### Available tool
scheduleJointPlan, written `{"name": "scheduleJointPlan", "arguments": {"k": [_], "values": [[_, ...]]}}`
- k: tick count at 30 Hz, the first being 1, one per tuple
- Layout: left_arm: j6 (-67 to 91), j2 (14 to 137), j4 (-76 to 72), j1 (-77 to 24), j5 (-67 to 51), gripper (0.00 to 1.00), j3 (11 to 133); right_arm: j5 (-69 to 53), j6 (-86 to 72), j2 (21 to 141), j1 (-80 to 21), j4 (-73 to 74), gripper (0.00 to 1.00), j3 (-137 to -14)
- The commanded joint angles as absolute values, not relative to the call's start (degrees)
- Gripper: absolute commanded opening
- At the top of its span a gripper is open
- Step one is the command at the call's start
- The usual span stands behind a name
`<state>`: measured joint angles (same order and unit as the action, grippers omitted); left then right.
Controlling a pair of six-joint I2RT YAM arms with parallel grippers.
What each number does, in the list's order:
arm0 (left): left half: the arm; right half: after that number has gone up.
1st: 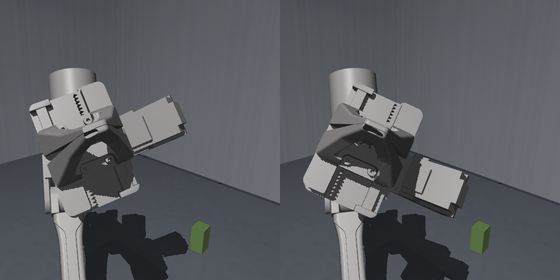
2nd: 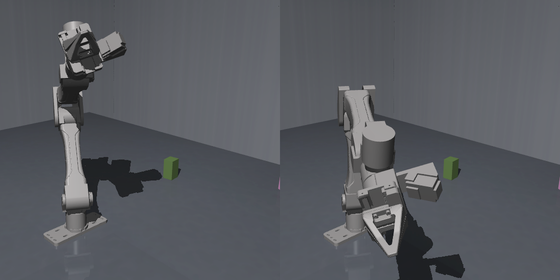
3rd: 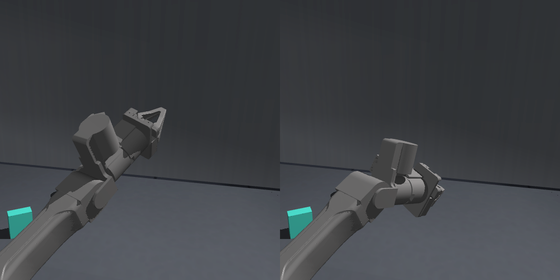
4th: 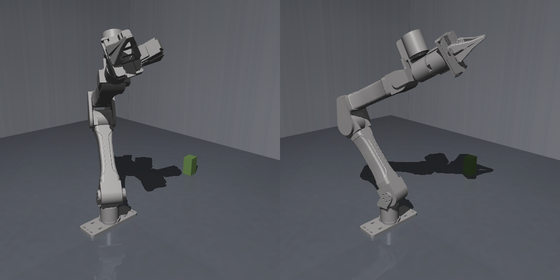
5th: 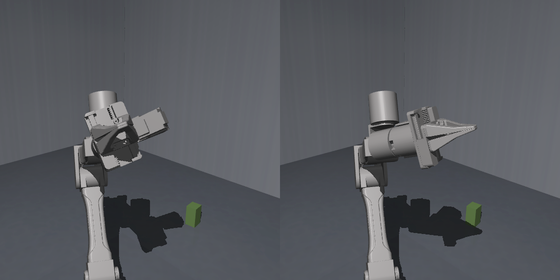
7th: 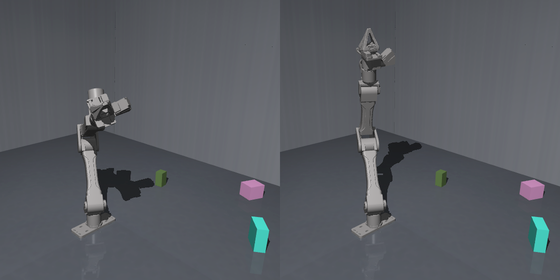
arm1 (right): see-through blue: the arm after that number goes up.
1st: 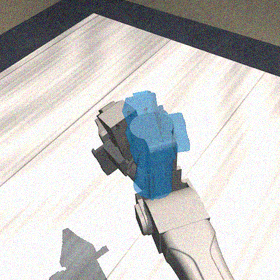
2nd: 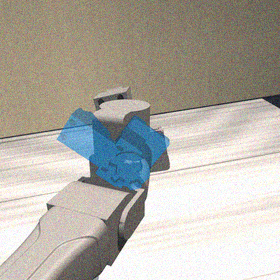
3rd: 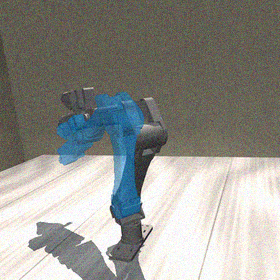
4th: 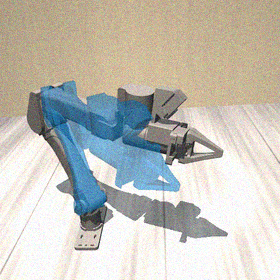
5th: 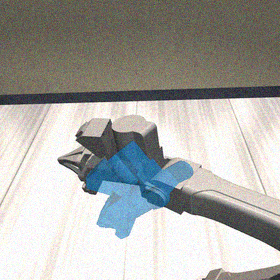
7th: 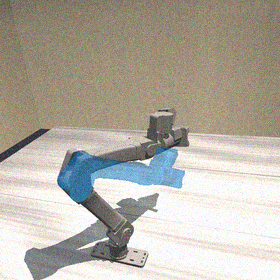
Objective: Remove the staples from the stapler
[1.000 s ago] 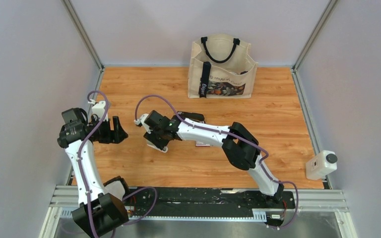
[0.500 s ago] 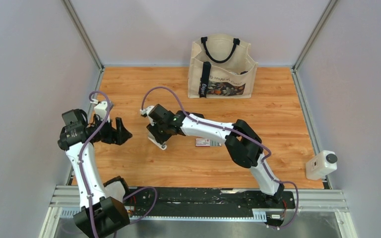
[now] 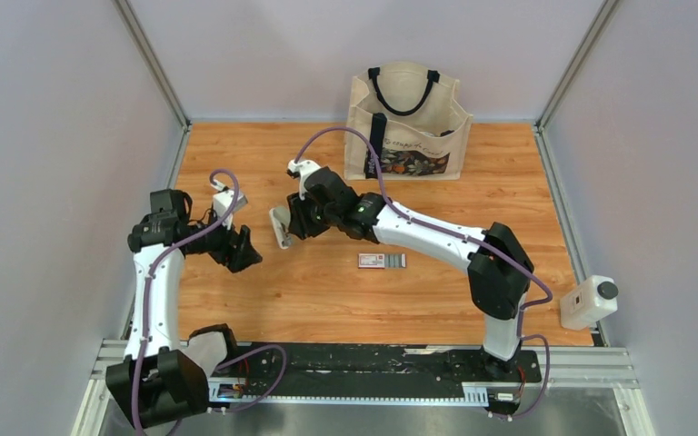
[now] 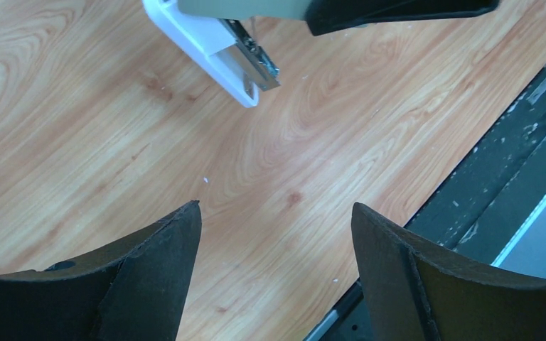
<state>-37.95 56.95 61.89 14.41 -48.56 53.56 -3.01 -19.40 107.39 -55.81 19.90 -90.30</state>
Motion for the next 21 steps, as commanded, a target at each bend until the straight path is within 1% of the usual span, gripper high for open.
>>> {"name": "scheduleJointPlan", "arguments": {"k": [1,7,10,15,21], "values": [[-45.4,59.7,59.6,14.0,-46.7,0.86,53.0,-3.8,-22.0,104.4,-56.2,15.7,0.00,-87.8],[-47.6,64.2,58.4,11.1,-48.3,0.87,52.3,-4.2,-25.3,101.7,-56.2,12.6,0.00,-84.6],[-49.2,64.2,56.7,9.5,-49.7,0.87,50.8,-5.4,-27.8,99.9,-56.3,10.5,0.00,-82.6],[-48.9,64.3,53.4,6.8,-47.7,0.87,49.4,-6.2,-31.1,96.9,-56.2,5.2,0.00,-78.5],[-46.0,63.4,46.1,6.4,-48.1,0.81,46.2,-8.1,-35.8,94.2,-56.1,0.5,0.00,-74.4]]}}
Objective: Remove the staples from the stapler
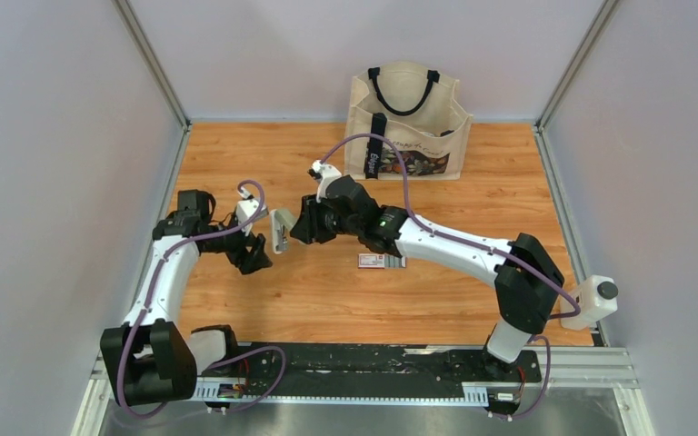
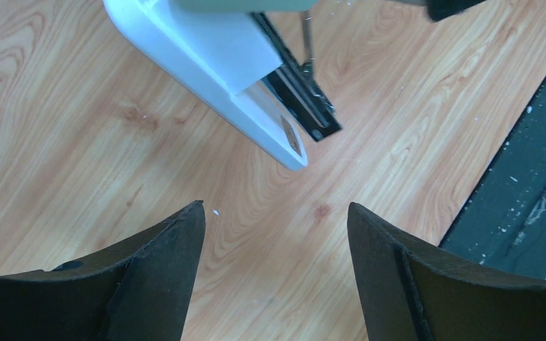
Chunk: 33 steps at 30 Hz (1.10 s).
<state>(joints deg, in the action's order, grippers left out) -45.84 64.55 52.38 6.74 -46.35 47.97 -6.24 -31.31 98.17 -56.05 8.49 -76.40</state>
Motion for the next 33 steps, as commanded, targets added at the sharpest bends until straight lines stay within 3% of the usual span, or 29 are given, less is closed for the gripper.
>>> {"name": "scheduleJointPlan", "arguments": {"k": [1,14,21,33], "values": [[-46.0,63.0,45.6,6.0,-48.4,0.80,45.7,-8.3,-36.1,93.9,-56.2,-1.0,0.00,-73.8],[-45.4,64.2,43.9,3.2,-46.3,0.76,45.8,-10.1,-39.5,93.1,-56.2,-5.6,0.00,-69.8],[-46.0,66.8,43.0,1.6,-42.5,0.60,45.6,-11.2,-40.5,93.0,-56.2,-6.6,0.00,-68.5],[-44.7,63.1,36.5,1.2,-40.5,0.42,42.3,-13.3,-42.9,94.3,-56.3,-9.4,0.00,-65.4]]}}
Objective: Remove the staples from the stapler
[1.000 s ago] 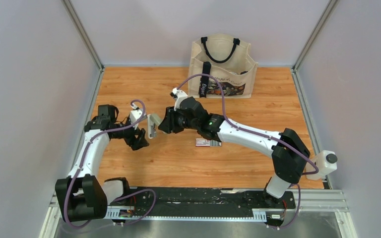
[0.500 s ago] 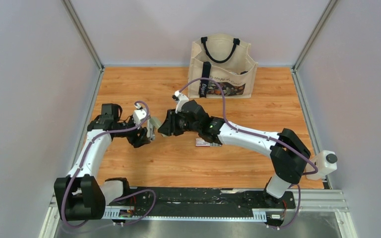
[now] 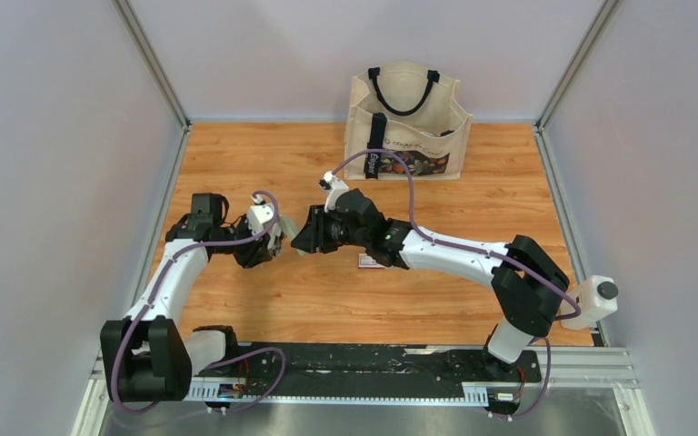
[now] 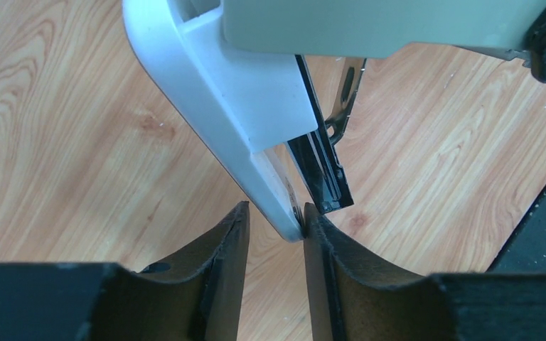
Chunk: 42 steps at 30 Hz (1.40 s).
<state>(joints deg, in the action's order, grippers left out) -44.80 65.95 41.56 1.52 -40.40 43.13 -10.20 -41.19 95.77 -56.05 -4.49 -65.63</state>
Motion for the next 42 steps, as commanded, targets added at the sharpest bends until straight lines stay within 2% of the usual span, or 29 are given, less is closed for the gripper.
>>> {"name": "scheduleJointPlan", "arguments": {"k": [1,3,12,22,34,42], "values": [[-44.7,62.2,36.0,1.1,-40.1,0.40,41.5,-13.4,-42.8,94.4,-56.4,-9.4,0.00,-65.1],[-44.7,61.4,33.9,0.7,-38.8,0.34,40.2,-13.5,-42.4,94.4,-56.6,-9.2,0.00,-64.8],[-47.3,57.8,25.8,0.2,-29.5,0.23,36.6,-12.6,-39.4,94.1,-58.2,-6.4,0.00,-62.1],[-50.0,59.0,20.0,0.2,-23.3,0.20,35.3,-8.8,-35.8,92.8,-61.3,-8.1,0.00,-58.2],[-47.5,60.8,9.8,0.2,-14.5,0.09,32.5,-4.7,-32.7,91.0,-62.9,-6.2,0.00,-53.7],[-44.1,58.3,12.4,-1.4,-18.5,0.09,33.8,-3.3,-31.8,91.8,-64.1,-5.4,0.00,-53.4]]}}
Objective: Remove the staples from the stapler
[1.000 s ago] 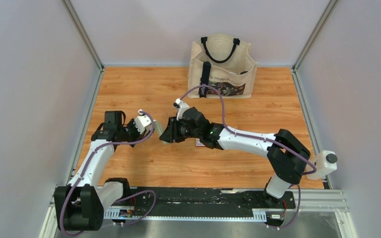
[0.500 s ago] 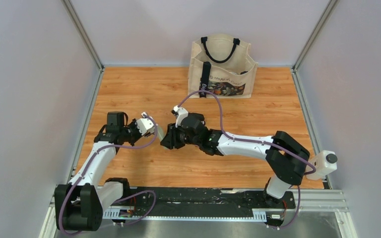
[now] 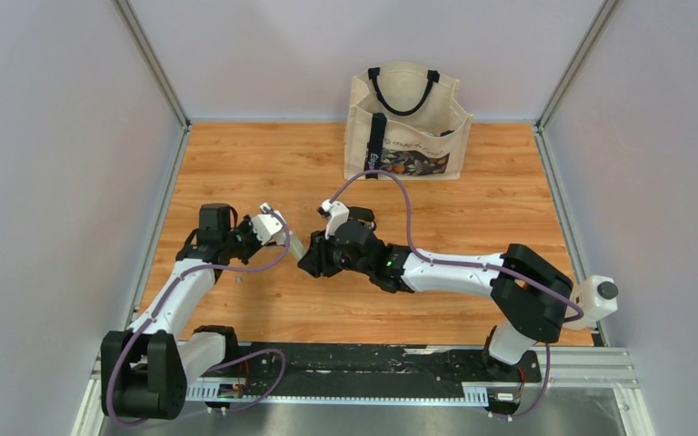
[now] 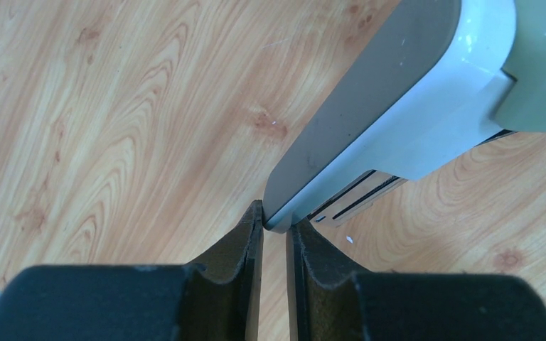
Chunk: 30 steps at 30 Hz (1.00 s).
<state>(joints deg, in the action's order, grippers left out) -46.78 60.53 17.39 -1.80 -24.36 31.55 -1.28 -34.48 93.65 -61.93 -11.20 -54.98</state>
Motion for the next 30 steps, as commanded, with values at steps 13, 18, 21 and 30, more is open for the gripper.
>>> {"name": "scheduleJointPlan", "arguments": {"k": [13,18,21,30], "values": [[-49.6,50.5,45.9,-2.2,-41.3,0.54,41.3,5.9,-27.8,96.7,-61.3,3.3,0.00,-70.2],[-46.2,50.7,46.1,-2.1,-39.6,0.58,43.9,6.2,-27.3,100.9,-60.7,5.6,0.00,-74.3],[-36.4,49.9,36.4,1.0,-33.9,0.58,45.2,5.9,-27.2,103.5,-60.6,6.6,0.00,-75.7],[-18.7,54.6,35.1,18.4,-39.5,0.59,54.9,3.5,-25.2,115.8,-61.2,13.8,0.00,-87.9]]}}
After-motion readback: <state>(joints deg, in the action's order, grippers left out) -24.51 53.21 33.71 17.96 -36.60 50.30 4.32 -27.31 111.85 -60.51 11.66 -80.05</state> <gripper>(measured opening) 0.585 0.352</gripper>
